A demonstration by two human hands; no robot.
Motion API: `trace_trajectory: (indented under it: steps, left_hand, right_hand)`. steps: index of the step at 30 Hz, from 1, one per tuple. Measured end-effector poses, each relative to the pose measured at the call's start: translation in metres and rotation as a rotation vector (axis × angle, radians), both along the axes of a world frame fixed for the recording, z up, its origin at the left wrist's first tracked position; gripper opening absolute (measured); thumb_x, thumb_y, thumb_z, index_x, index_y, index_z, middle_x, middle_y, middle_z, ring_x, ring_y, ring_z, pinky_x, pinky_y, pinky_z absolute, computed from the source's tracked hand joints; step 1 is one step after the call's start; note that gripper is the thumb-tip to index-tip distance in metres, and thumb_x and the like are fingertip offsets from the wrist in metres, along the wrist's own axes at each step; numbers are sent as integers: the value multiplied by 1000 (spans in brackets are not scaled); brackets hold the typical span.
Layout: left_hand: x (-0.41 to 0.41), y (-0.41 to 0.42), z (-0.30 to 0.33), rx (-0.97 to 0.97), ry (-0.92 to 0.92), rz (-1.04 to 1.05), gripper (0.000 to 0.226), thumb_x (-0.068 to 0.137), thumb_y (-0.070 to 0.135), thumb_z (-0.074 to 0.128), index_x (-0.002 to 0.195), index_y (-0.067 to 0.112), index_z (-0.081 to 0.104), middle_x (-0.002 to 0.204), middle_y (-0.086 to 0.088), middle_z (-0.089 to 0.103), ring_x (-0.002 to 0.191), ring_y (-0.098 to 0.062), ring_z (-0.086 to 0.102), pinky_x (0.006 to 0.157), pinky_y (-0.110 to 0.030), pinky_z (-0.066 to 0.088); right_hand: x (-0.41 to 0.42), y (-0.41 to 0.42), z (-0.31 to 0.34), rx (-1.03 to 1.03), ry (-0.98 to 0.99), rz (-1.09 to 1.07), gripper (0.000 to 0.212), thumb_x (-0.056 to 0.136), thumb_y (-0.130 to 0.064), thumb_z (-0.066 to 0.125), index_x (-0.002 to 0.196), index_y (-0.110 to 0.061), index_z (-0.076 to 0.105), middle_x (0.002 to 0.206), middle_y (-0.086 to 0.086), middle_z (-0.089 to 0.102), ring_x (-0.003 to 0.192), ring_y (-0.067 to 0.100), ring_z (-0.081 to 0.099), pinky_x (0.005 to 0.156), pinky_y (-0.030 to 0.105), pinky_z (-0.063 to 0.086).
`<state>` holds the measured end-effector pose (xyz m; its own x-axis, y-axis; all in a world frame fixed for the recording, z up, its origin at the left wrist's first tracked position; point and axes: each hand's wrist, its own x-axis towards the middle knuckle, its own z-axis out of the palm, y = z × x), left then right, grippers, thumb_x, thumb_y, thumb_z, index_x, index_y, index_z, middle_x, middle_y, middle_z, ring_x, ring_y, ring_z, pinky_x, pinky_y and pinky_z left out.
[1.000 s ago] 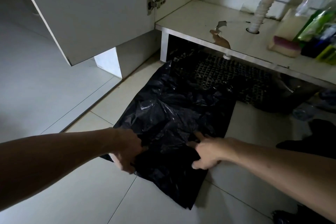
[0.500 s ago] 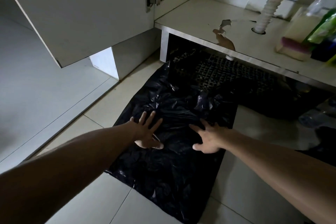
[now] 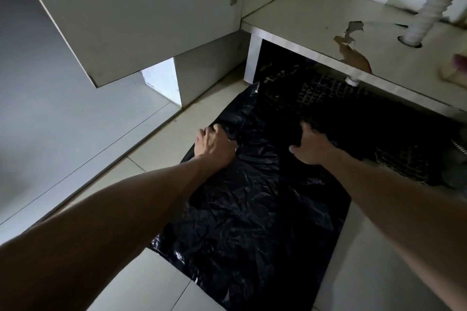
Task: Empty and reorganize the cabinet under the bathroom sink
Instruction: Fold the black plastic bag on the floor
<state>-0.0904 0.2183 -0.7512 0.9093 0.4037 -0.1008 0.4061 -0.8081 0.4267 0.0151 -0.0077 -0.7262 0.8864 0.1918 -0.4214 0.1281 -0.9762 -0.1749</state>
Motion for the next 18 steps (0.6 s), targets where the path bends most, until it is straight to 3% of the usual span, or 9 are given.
trace_trajectory:
  steps: [2, 4, 7, 9, 10, 11, 14, 16, 18]
  left_hand:
    - [27, 8, 5, -93, -21, 20, 46, 87, 36, 56, 122, 7, 50, 117, -15, 59, 109, -34, 52, 90, -44, 49]
    - [50, 11, 11, -179, 31, 29, 44, 82, 30, 63, 118, 6, 56, 113, -15, 63, 101, -32, 60, 83, -41, 55]
    - [74, 9, 5, -229, 123, 65, 45, 82, 19, 70, 122, 0, 57, 120, -18, 62, 106, -32, 62, 82, -36, 54]
    - [86, 12, -2, -290, 89, 137, 49, 87, 14, 65, 131, -2, 51, 131, -19, 56, 118, -36, 56, 95, -40, 48]
    - [91, 17, -1, -295, 50, 177, 46, 86, 12, 64, 128, -2, 53, 129, -18, 58, 116, -35, 58, 94, -39, 50]
    - [95, 22, 1, -284, 1, 208, 39, 84, 12, 65, 121, 0, 60, 124, -16, 63, 110, -32, 62, 89, -37, 53]
    - [97, 33, 14, -261, -103, 232, 26, 83, 10, 66, 108, 6, 72, 110, -11, 71, 102, -26, 66, 77, -25, 51]
    - [89, 30, 20, -213, -154, 217, 33, 84, 10, 64, 117, 7, 67, 116, -13, 66, 105, -27, 63, 75, -27, 45]
    - [70, 20, 22, -104, -195, 125, 44, 88, 17, 60, 131, 10, 54, 130, -14, 53, 113, -31, 56, 79, -36, 46]
  right_hand:
    - [4, 1, -3, 73, -63, -62, 64, 95, -24, 60, 152, -14, 33, 131, 18, 58, 106, 33, 61, 83, 36, 54]
    - [2, 3, -7, 201, -146, -139, 48, 92, -17, 63, 139, -18, 53, 120, 14, 65, 92, 27, 64, 71, 33, 55]
    - [4, 0, -9, 329, -216, -194, 42, 91, -19, 68, 132, -24, 61, 124, 9, 66, 105, 26, 65, 80, 32, 54]
    - [10, -6, -10, 371, -260, -223, 39, 92, -21, 67, 130, -27, 61, 120, 6, 69, 93, 20, 67, 74, 29, 53]
    - [11, -8, -9, 376, -279, -236, 39, 92, -21, 67, 130, -26, 60, 117, 5, 71, 85, 17, 66, 71, 28, 53]
    - [10, -8, -8, 353, -318, -231, 40, 93, -22, 66, 132, -25, 59, 117, 7, 70, 85, 18, 66, 72, 30, 54]
    - [1, -9, -13, 164, -599, 18, 57, 87, -35, 72, 137, -16, 52, 127, 16, 58, 112, 36, 57, 91, 46, 50]
    - [-17, -2, -14, 115, -694, 252, 66, 84, -48, 69, 138, -16, 49, 131, 16, 52, 118, 38, 52, 95, 49, 47]
    - [-41, 7, -15, 82, -610, 365, 71, 84, -59, 60, 143, -22, 44, 144, 14, 43, 131, 36, 44, 103, 52, 42]
